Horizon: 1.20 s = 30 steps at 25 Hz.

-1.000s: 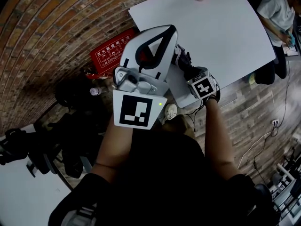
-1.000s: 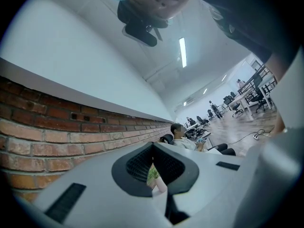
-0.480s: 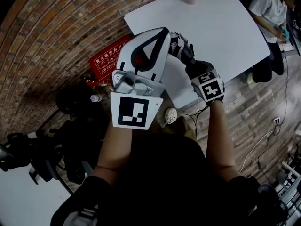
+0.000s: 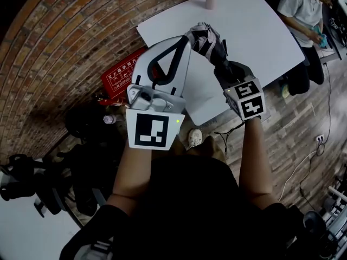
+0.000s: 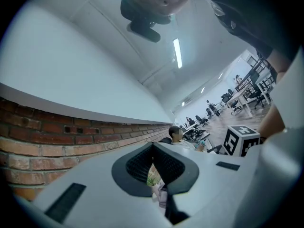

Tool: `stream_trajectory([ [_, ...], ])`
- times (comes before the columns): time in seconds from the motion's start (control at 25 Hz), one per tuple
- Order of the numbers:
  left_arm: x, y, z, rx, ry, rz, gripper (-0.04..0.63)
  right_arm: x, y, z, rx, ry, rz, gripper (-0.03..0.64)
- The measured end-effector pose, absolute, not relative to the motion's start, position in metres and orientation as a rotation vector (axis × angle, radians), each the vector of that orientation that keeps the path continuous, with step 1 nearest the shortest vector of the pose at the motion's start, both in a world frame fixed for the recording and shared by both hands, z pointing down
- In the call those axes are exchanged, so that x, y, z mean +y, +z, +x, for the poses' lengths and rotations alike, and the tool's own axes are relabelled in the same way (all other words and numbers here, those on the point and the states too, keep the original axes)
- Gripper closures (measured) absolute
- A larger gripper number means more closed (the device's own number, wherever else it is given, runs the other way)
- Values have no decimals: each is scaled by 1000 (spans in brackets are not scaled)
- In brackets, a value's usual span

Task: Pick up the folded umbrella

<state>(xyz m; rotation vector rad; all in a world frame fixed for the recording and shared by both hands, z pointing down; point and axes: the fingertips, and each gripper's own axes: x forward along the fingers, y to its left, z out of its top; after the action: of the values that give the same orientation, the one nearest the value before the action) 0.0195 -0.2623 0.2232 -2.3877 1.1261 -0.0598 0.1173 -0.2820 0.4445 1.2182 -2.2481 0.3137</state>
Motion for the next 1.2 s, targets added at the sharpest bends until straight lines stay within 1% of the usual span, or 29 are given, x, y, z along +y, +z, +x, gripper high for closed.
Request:
stream_trajectory([
  [0.6,-243,210,56,1139,-88,-2343,584,-266,337,148,-2485,159,1388,423],
  [1.2,-226,209,81,1138,-94,-2357,584,-231,267,170,-2632,37,1548,422],
])
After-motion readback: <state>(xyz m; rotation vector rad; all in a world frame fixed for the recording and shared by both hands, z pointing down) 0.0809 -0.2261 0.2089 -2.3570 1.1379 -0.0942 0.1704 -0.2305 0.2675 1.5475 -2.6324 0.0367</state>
